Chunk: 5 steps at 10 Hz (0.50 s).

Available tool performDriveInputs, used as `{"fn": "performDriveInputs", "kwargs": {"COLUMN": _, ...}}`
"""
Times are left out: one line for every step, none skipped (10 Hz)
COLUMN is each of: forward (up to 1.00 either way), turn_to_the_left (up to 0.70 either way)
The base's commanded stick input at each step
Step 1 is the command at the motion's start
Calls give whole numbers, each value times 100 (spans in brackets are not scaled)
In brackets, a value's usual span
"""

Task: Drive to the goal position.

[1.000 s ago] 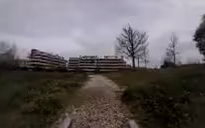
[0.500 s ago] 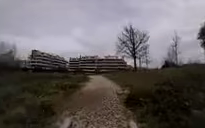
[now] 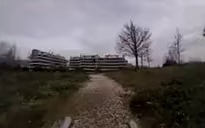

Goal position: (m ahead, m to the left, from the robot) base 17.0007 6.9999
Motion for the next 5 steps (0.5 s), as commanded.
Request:
{"fn": "performDriveInputs", "kwargs": {"forward": 50, "turn_to_the_left": 0}}
{"fn": "performDriveInputs", "kwargs": {"forward": 50, "turn_to_the_left": 0}}
{"fn": "performDriveInputs", "kwargs": {"forward": 50, "turn_to_the_left": 0}}
{"fn": "performDriveInputs", "kwargs": {"forward": 50, "turn_to_the_left": 0}}
{"fn": "performDriveInputs", "kwargs": {"forward": 50, "turn_to_the_left": 0}}
